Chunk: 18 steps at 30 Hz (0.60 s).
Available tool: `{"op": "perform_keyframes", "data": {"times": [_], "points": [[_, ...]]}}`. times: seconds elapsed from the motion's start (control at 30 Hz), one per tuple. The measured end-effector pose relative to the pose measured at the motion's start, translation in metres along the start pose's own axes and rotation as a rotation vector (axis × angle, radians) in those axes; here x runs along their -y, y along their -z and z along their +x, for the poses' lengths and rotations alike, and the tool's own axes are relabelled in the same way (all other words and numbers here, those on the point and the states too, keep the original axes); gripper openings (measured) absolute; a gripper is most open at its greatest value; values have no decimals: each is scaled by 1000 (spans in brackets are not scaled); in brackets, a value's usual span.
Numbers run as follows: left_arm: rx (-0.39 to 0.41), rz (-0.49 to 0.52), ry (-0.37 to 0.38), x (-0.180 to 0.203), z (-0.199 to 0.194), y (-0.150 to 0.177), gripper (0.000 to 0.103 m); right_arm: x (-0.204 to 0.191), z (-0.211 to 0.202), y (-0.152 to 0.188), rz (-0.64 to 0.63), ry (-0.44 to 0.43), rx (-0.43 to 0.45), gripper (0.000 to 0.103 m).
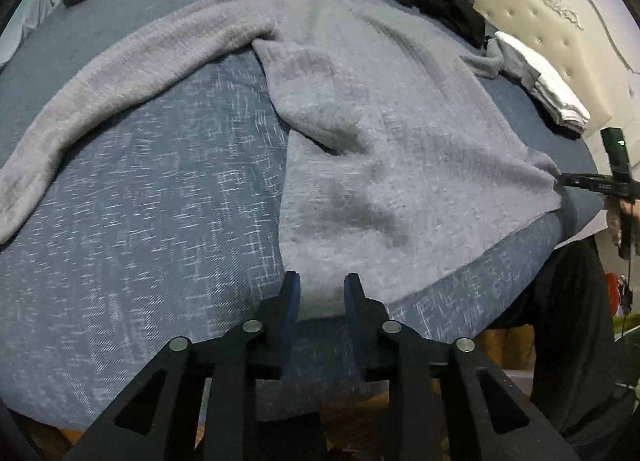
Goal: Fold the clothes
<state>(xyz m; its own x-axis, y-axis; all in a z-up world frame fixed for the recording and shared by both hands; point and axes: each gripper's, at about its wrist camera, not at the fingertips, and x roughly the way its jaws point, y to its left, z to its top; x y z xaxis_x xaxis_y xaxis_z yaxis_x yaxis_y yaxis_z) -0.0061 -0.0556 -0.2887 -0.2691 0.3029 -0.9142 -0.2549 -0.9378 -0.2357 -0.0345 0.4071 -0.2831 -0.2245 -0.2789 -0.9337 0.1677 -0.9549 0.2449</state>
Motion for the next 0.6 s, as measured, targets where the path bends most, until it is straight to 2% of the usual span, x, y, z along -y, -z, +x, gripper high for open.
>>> {"op": "perform_keyframes", "data": {"times": [0.03, 0.07, 0.2, 0.23, 0.27, 0.3, 0.37, 0.4, 0.43, 0.53, 0.6], "points": [[-13, -8, 6, -1, 5, -1, 26, 0, 0, 0, 0, -12, 0, 38], [-26, -17, 16, -2, 10, -1, 26, 0, 0, 0, 1, -24, -1, 44], [-63, -12, 43, 1, 26, -3, 26, -5, 12, 4, -27, -24, -32, 46], [-65, -2, 48, 3, 28, -3, 20, -5, 15, 6, -27, -24, -37, 46], [-65, 9, 44, 6, 29, -3, 1, -5, 18, 6, -25, -19, -42, 46], [-65, 15, 40, 8, 29, -3, 0, -5, 21, 7, -23, -15, -47, 46], [-69, 27, 46, 11, 29, -3, 0, -5, 24, 8, -9, -11, -46, 37], [-64, 32, 45, 12, 26, -3, 0, -4, 23, 8, -6, -18, -43, 25], [-54, 38, 41, 14, 22, -4, 0, -5, 21, 8, -6, -21, -35, 19], [-9, 44, 45, 13, 1, -7, 0, -9, 11, 5, -25, -30, -13, 7], [13, 50, 39, 11, -13, -6, 0, -10, 0, 4, -36, -37, 0, 6]]}}
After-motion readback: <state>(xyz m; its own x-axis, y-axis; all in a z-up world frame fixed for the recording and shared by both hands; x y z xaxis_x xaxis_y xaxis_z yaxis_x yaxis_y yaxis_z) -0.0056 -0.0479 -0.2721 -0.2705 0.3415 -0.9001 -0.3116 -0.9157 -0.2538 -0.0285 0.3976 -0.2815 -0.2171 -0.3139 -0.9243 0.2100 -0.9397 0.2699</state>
